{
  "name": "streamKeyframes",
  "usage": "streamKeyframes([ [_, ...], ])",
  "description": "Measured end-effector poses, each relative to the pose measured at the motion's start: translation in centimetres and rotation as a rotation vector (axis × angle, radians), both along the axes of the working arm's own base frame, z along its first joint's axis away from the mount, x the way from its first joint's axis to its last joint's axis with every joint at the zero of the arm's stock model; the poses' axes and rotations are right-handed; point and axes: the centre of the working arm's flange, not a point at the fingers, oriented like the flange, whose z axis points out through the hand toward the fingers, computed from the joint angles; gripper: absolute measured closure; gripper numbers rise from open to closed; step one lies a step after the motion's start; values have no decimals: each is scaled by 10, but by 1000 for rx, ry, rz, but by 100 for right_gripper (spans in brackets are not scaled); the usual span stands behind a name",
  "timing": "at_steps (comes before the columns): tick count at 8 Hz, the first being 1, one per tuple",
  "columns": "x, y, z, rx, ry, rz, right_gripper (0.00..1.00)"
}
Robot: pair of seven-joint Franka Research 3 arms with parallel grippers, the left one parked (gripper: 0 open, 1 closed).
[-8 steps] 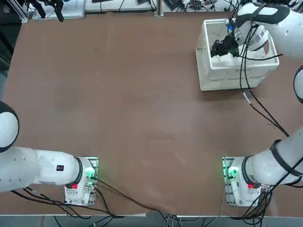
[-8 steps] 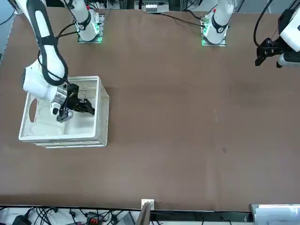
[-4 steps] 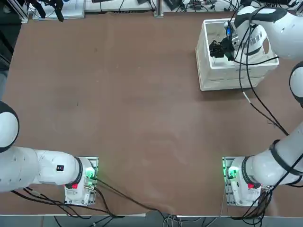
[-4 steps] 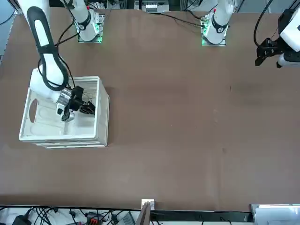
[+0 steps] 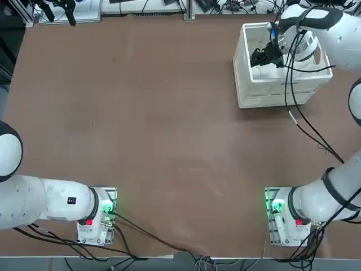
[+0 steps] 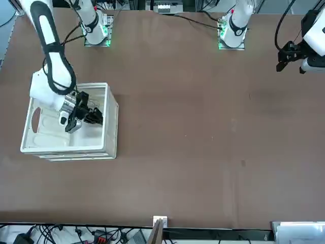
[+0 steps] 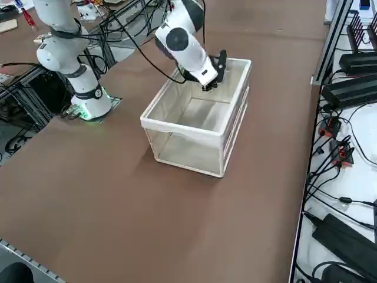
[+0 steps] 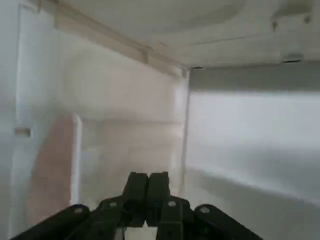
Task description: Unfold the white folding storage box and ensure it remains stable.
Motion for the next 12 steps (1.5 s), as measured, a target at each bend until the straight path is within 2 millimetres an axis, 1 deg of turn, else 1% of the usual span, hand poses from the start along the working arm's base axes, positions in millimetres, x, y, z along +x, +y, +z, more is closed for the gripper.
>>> streamKeyframes([
  [2, -4, -21, 16, -189, 75, 70, 99],
  [4, -2, -29, 32, -467, 171, 76, 99],
  [5, -2, -31, 35, -610, 186, 43, 99],
  [6, -2, -34, 32, -722, 192, 5, 99],
  [7, -2, -38, 25, -815, 194, -27, 99],
  [8, -2, -43, 13, -905, 197, -59, 99],
  [10, -6, -55, -18, -1079, 188, -118, 99],
  [12, -10, -73, -43, -1198, 176, -145, 99],
])
